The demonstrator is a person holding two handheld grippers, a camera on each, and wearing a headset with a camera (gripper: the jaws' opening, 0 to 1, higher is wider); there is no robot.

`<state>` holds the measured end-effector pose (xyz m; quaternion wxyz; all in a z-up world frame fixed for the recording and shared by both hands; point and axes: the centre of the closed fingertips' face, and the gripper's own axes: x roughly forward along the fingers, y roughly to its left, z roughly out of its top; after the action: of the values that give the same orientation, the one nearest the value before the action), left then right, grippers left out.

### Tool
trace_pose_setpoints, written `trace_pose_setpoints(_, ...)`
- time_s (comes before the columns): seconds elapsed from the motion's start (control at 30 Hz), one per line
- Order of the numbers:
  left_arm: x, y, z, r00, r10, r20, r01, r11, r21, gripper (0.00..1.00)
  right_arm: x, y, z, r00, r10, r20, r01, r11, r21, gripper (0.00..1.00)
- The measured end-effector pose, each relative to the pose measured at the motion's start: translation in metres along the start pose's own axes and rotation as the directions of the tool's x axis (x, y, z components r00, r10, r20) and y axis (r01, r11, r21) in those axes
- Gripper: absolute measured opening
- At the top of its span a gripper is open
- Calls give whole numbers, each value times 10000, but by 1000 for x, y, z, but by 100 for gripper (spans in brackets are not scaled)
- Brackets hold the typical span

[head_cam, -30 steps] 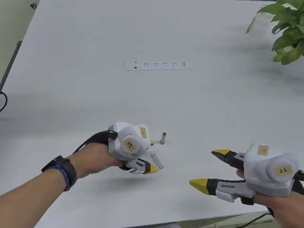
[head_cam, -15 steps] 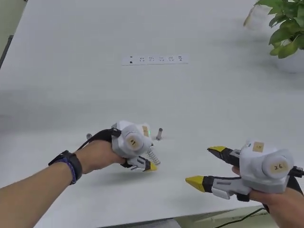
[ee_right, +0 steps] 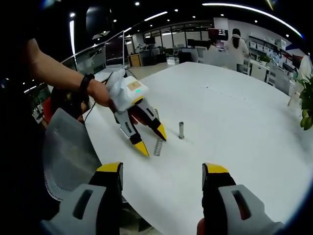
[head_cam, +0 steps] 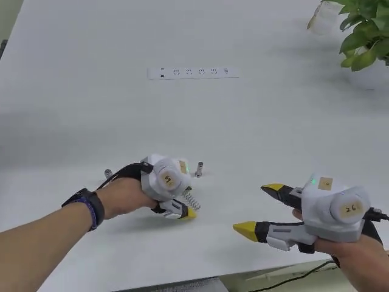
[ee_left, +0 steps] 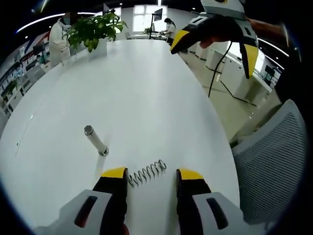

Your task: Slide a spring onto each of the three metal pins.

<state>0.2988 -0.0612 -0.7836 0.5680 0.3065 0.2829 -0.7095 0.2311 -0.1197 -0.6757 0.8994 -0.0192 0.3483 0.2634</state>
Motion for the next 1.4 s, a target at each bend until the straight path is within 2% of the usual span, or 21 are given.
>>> trace_pose_setpoints(0.17,-1,-2,-6,9997,-24,-235,29,9998,205,30,2,0,-1,10000,14,-13,-14,10000,20,64)
trace_pose_setpoints(0.37,0,-3,-11,9990,28,-439,-15,9996,299,20,5,3,0,10000,93,-29,-93,10000,-29,64)
trace_pose_setpoints(0.43,0,-2,-13,9985,158,-528,-131,9986,510,17,5,3,0,9999,105,-20,-105,9999,-45,63)
trace_pose_setpoints(0.7,-3,0,-16,9970,274,-730,-243,9988,436,3,4,3,1,10000,94,-19,-94,9999,-79,63)
trace_pose_setpoints(0.9,-7,-2,-20,9960,253,-858,-253,9997,17,2,5,4,1,9999,107,-13,-107,9999,-94,63)
trace_pose_setpoints(1.1,-11,-3,-25,9951,330,-937,-338,9994,-74,2,5,7,-1,9999,126,-32,-127,9999,-103,63)
trace_pose_setpoints(1.4,-26,-4,-30,9961,613,-630,-652,9960,-617,2,7,8,-2,9997,225,-24,-225,9997,-97,63)
